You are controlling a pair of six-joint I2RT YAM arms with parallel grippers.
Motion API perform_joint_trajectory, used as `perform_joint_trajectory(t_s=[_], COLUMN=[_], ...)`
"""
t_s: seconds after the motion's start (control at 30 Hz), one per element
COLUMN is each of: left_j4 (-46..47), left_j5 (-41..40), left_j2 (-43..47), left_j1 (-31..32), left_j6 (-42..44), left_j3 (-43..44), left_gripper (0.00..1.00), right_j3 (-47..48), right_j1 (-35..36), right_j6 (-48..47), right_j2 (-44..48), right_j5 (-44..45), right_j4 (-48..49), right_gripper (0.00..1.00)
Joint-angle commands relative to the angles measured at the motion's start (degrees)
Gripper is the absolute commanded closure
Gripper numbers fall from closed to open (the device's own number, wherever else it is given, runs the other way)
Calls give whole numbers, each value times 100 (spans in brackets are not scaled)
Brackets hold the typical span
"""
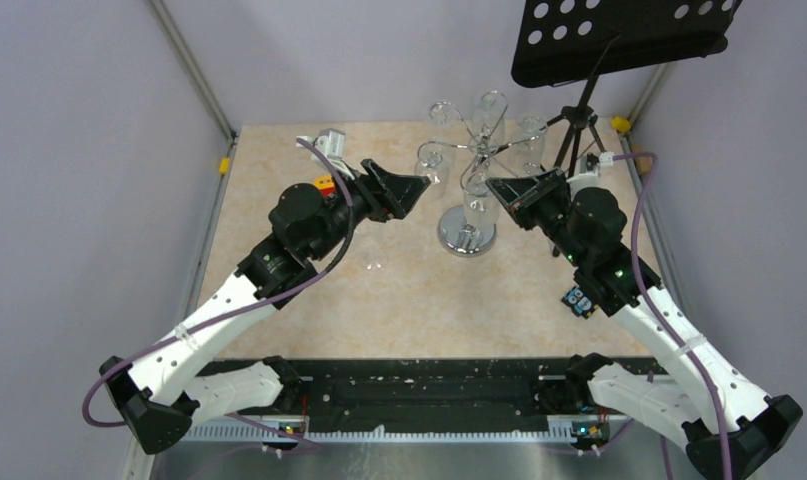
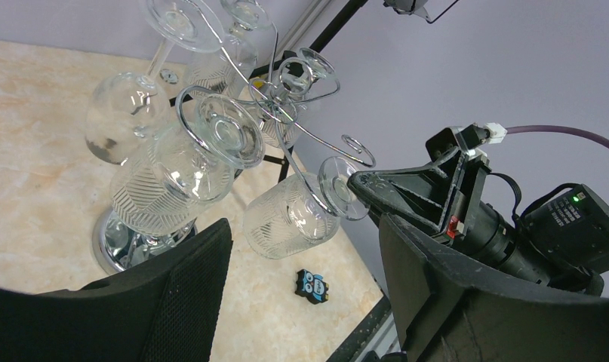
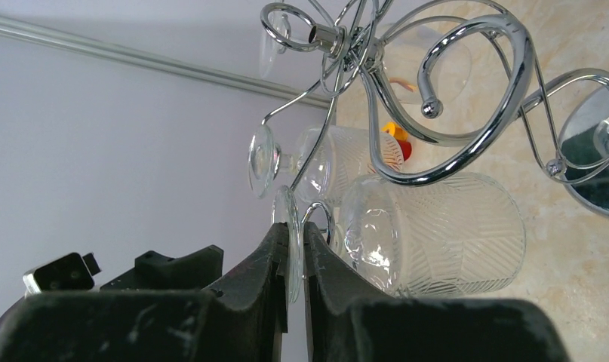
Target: Take the wine glass off the wine glass rack
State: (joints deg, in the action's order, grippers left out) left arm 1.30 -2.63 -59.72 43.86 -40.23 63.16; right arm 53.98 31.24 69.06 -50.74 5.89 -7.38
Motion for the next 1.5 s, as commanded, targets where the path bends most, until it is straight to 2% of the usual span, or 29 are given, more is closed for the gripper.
perform_joint_trajectory(t_s=[0.0,0.2,0.33,0.5,0.9,1.47], left_j4=[140,149,153,168,178,161], left_j5=[-53,-70,-89,-118,-197,-317], left_j2=[136,150,161,186,206,349], left_j1=[-9,-7,-4,-8,-8,-9], left_j6=[127,125,127,124,163,174], left_j3=[-19,-32,-39,-58,-101,-249], left_gripper=[25,25,26,26,26,26], right_j3=[77,-83,-533,-772,-526,71], right_j1=[-66,-61,-60,-63,-57,-57], right_j6=[64,299,793,1129,1354,1128], right_j2=[213,285,467,582,32,-498], right_j5=[-67,-308,-388,-480,-923,-421], right_j4=[451,666,1401,1867,2283,2191], right_gripper=[100,100,100,100,100,100])
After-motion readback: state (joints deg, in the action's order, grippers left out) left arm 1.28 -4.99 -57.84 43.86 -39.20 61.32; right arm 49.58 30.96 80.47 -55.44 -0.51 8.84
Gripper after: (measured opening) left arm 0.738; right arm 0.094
